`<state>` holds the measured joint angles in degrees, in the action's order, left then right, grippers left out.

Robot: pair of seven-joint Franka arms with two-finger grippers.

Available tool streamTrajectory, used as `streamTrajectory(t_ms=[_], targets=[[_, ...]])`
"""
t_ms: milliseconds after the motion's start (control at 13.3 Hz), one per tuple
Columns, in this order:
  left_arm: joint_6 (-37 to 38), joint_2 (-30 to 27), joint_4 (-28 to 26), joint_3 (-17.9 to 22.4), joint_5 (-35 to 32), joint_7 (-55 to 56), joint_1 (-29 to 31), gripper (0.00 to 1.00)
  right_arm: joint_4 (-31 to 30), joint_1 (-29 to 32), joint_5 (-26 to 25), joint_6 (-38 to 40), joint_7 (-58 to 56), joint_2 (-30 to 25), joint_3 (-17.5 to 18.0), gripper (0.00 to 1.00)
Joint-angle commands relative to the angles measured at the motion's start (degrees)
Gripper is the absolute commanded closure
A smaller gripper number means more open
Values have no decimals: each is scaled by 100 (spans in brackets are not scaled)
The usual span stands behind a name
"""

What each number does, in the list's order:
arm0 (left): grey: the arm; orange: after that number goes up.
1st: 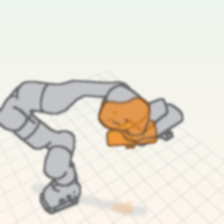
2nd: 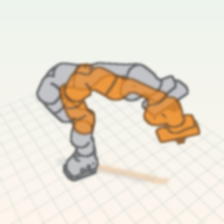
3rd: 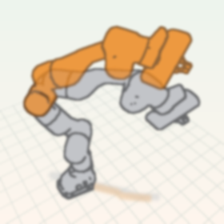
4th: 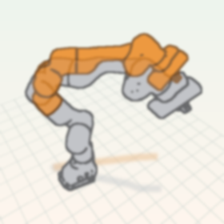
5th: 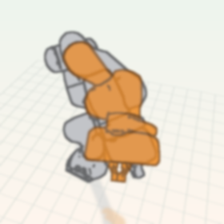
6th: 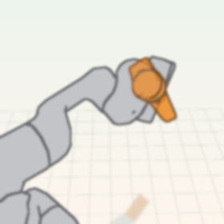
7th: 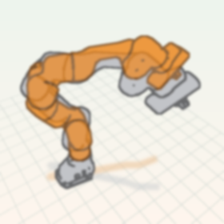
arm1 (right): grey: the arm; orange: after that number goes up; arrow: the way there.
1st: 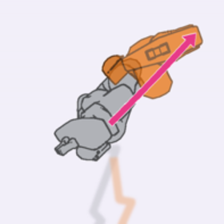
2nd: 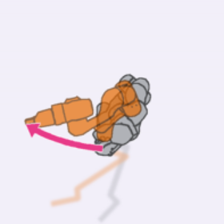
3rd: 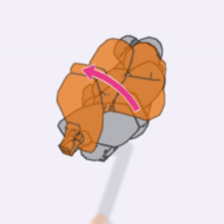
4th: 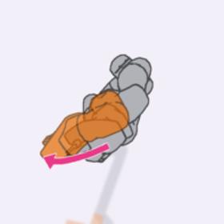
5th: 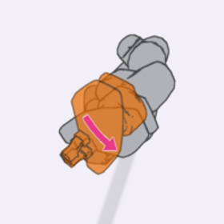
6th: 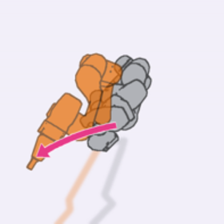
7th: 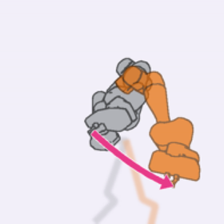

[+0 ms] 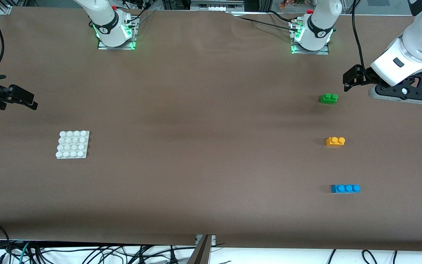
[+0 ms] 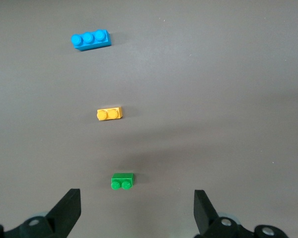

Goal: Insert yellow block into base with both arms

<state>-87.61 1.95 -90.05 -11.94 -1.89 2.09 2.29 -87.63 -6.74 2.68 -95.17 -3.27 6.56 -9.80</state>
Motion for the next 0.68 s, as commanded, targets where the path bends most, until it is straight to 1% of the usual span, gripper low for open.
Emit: streamTrajectory(t_ms=[0, 225, 601], targets=[[156, 16, 137, -28, -66, 64, 9, 0, 115, 50, -57, 42, -15, 38, 31, 0], [121, 34, 146, 16, -66, 55, 9, 0, 115, 59, -48, 42, -16, 38, 31, 0], [139, 34, 146, -19, -66, 64, 9, 0, 115, 76, -39, 42, -24, 38, 22, 0]])
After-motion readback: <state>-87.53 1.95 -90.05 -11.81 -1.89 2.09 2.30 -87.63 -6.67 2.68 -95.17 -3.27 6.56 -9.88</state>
